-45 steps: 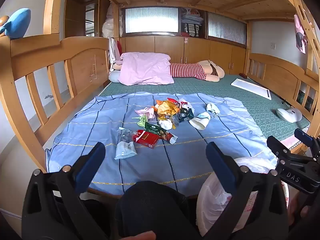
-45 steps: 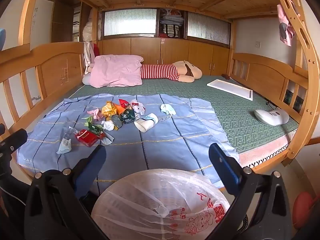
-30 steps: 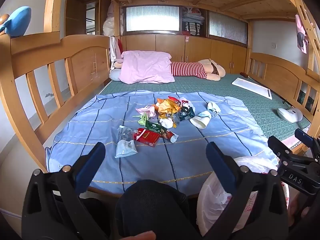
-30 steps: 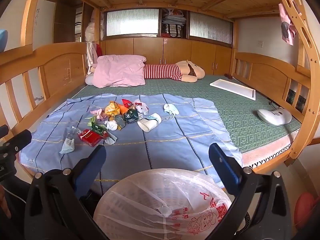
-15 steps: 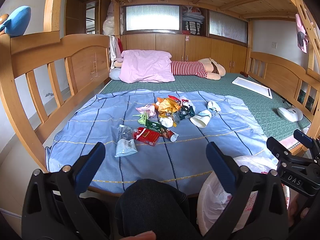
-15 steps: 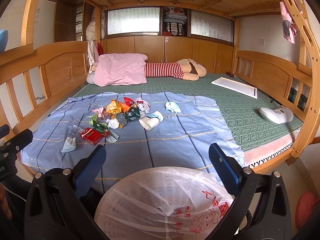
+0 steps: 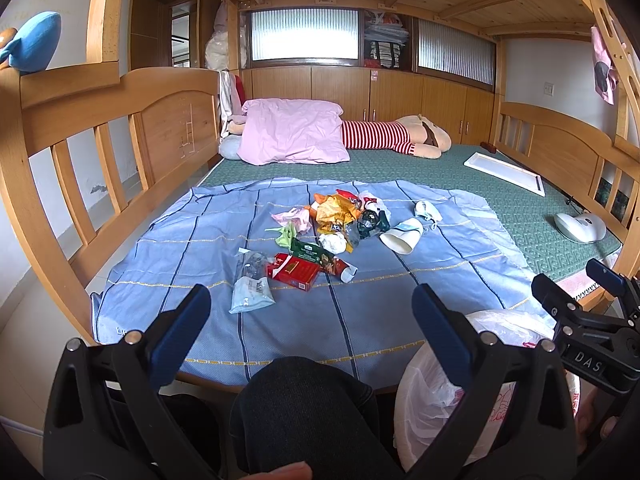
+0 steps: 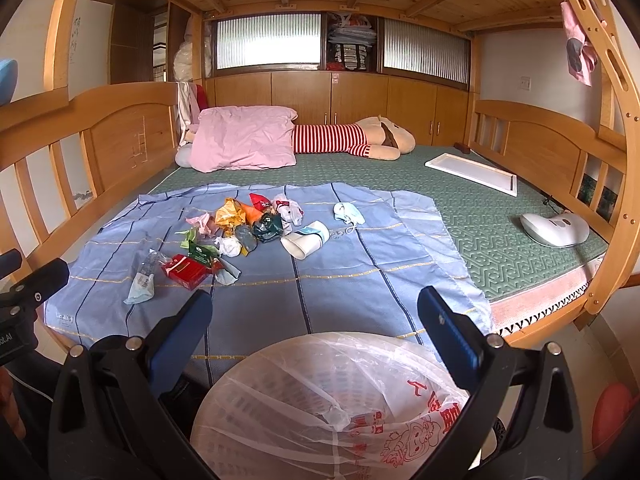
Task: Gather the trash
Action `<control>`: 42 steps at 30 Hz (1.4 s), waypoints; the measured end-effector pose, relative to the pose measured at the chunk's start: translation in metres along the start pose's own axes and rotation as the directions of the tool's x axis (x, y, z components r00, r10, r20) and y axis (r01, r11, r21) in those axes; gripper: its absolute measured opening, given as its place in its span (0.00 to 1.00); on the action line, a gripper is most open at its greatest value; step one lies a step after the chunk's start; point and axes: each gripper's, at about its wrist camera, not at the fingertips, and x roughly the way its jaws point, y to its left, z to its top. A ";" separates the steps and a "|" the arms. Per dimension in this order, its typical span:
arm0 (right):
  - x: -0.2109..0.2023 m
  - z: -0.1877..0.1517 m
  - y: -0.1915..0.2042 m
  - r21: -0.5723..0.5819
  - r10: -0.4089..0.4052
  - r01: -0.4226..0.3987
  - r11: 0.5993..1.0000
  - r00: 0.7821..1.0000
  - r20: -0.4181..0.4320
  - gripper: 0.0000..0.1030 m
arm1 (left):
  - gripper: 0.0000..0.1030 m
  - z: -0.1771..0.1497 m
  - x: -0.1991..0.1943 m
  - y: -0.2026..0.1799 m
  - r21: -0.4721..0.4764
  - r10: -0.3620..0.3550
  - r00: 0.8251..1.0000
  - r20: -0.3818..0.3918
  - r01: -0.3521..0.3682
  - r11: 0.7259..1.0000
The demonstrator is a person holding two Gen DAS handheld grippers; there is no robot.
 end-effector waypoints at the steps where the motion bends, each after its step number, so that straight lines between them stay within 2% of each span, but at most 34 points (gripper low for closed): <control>1: 0.000 0.000 0.000 0.001 0.000 0.000 1.000 1.000 0.000 0.97 | 0.97 0.000 0.000 0.000 0.000 0.000 1.000 0.000 0.000 1.000; 42: 0.002 0.001 0.005 0.001 0.022 -0.022 1.000 1.000 -0.018 0.97 | 0.97 -0.009 0.008 -0.008 0.008 -0.003 1.000 -0.021 0.003 1.000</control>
